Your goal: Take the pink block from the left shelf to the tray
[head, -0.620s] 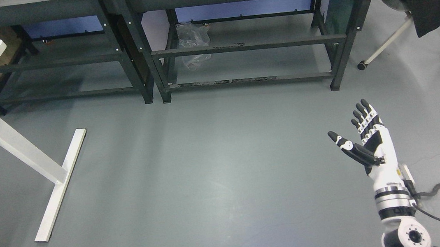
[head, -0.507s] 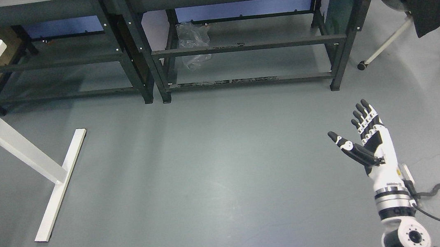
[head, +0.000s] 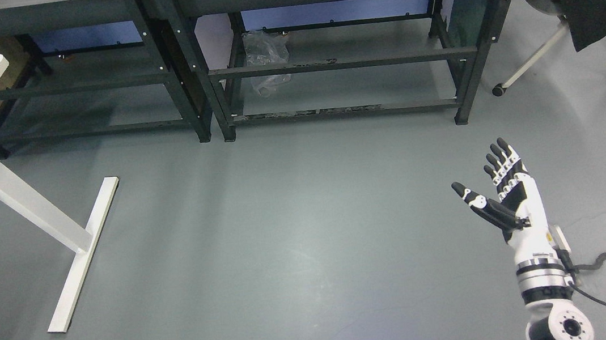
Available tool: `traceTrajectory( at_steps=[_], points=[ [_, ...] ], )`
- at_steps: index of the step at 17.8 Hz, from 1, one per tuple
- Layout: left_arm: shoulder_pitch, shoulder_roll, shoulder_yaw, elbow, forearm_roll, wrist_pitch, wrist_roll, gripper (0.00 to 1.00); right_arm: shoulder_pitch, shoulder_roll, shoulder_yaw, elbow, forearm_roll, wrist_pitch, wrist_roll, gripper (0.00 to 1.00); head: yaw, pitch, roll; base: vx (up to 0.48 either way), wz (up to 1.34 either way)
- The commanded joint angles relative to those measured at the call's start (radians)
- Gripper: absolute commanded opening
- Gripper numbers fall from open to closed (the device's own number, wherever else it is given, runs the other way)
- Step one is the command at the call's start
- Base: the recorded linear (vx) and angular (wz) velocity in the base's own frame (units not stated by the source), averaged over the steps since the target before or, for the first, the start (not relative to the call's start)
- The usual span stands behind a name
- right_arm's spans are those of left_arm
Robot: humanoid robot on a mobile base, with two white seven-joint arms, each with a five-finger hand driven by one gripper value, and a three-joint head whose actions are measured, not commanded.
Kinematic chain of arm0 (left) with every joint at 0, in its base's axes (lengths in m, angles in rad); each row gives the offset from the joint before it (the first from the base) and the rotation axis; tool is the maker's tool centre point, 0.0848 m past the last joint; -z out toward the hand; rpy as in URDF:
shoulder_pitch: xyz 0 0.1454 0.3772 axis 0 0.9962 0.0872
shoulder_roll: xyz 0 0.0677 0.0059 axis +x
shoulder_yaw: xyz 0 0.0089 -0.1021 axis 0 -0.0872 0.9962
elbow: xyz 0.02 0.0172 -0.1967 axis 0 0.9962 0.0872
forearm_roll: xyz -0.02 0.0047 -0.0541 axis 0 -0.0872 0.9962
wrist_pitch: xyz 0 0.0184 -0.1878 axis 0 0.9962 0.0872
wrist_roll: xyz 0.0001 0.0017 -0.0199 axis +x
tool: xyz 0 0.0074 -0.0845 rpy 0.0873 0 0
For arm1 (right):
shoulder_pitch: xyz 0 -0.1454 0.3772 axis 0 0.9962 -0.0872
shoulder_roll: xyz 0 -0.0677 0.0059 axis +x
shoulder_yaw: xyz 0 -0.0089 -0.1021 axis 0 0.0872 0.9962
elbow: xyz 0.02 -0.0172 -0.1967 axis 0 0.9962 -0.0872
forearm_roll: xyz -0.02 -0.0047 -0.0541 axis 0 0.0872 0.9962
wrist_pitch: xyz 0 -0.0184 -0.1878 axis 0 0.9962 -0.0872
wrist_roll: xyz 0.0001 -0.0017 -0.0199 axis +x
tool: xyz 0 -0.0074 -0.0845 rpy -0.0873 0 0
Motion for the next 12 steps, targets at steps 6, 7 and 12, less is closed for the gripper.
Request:
traceTrajectory(
  at_steps=[6, 7, 12],
  points=[
    [-0.029, 0.017, 0.0, -0.017, 0.0, 0.0, 0.0, 1.0, -0.01, -0.017, -0.043, 0.0, 0.149, -0.027, -0.02, 0.99, 0.0, 0.0, 0.0, 0.011, 0.0],
    [-0.029, 0.017, 0.0, -0.017, 0.0, 0.0, 0.0, 1.0, -0.013, -0.017, -0.057, 0.0, 0.293, -0.029, -0.046, 0.99, 0.0, 0.0, 0.0, 0.064, 0.0],
    [-0.029, 0.017, 0.0, -0.017, 0.0, 0.0, 0.0, 1.0, -0.027, -0.092, -0.069, -0.003, 0.941, -0.024, -0.199, 0.99, 0.0, 0.0, 0.0, 0.142, 0.01]
  ],
)
